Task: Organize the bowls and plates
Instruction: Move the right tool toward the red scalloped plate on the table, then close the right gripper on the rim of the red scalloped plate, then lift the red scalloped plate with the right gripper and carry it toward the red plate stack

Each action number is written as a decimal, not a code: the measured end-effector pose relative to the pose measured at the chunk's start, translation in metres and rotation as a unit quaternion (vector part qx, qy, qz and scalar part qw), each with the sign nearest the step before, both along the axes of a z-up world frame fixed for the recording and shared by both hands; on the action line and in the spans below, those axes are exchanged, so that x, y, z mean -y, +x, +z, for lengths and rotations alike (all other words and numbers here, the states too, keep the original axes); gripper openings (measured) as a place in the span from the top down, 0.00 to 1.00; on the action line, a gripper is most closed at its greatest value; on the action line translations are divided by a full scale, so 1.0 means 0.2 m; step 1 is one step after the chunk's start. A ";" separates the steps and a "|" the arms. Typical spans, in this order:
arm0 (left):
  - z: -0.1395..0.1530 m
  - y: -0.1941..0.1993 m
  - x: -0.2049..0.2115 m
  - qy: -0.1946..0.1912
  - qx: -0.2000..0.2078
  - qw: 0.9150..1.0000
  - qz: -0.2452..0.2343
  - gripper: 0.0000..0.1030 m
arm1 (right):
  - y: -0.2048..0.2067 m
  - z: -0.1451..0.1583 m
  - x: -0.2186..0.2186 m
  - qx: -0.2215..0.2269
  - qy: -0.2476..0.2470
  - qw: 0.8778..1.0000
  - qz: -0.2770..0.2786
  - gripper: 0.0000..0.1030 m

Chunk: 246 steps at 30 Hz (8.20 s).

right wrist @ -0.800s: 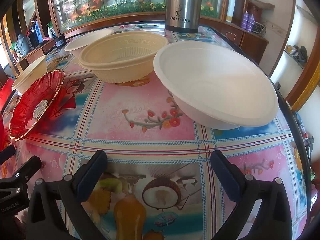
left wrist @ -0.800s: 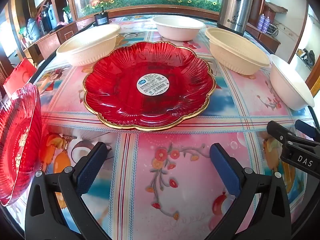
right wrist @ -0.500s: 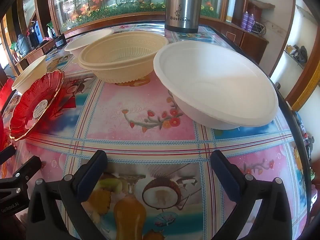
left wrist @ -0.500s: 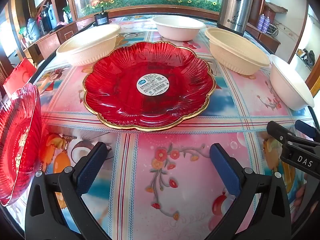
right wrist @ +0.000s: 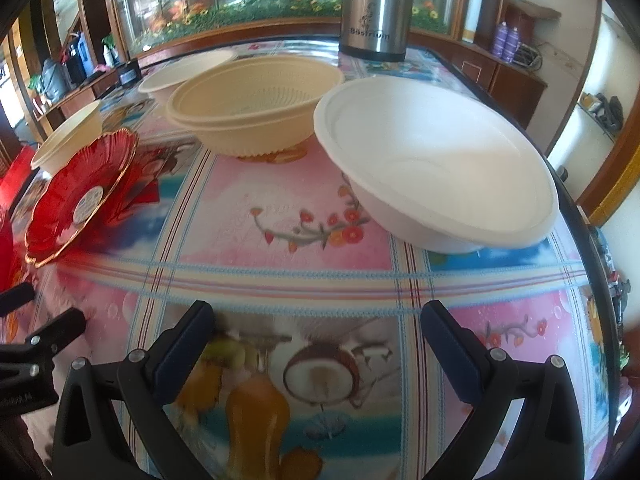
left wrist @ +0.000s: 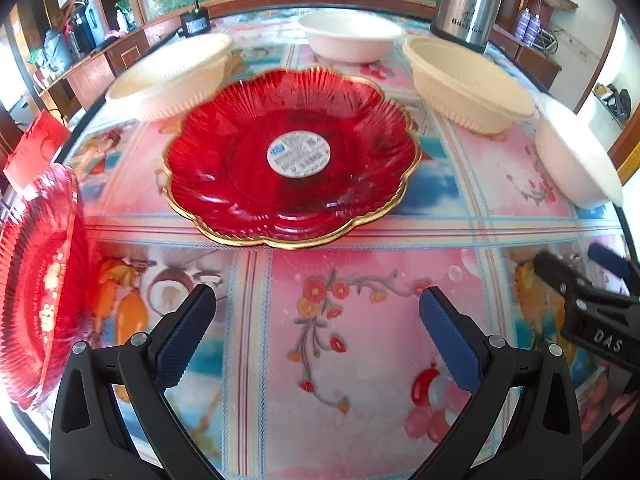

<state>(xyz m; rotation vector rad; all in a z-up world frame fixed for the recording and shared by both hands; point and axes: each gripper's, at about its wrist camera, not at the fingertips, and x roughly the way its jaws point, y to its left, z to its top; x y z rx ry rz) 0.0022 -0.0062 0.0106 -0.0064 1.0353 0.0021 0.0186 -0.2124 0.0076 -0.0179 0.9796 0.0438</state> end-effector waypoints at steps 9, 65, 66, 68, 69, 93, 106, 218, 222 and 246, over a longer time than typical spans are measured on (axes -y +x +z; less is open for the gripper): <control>0.25 -0.06 -0.04 -0.028 0.044 0.999 0.003 0.00 | -0.20 0.29 0.00 0.070 0.025 0.997 -0.007 0.00; 0.44 -0.04 -0.14 0.006 0.052 0.999 0.016 0.00 | -0.17 0.54 -0.12 0.104 0.028 0.994 -0.007 0.00; 0.44 -0.04 -0.15 0.006 0.050 0.999 0.016 0.00 | -0.17 0.54 -0.13 0.103 0.028 0.994 -0.007 0.00; 0.43 -0.04 -0.15 0.006 0.048 0.999 0.018 0.00 | -0.16 0.54 -0.14 0.101 0.027 0.994 -0.005 0.00; 0.42 -0.04 -0.16 0.007 0.045 0.999 0.018 0.00 | -0.16 0.54 -0.14 0.101 0.026 0.995 -0.004 0.00; 0.20 0.14 -0.29 -0.001 -0.031 0.998 0.053 0.00 | -0.01 0.43 -0.38 0.049 0.035 0.996 0.069 0.01; 0.13 0.27 -0.29 -0.003 -0.043 0.998 0.042 0.00 | 0.14 0.40 -0.50 0.014 0.042 0.994 0.103 0.14; 0.04 0.10 -0.10 -0.041 -0.155 0.986 -0.048 0.60 | 0.10 0.09 -0.35 -0.123 0.075 0.985 0.097 0.85; 0.05 0.11 -0.09 -0.040 -0.150 0.987 -0.048 0.60 | 0.10 0.10 -0.36 -0.119 0.070 0.986 0.097 0.85; 0.27 0.03 -0.13 -0.039 -0.066 0.996 -0.038 0.60 | 0.07 0.30 -0.39 -0.044 0.054 0.992 0.105 0.85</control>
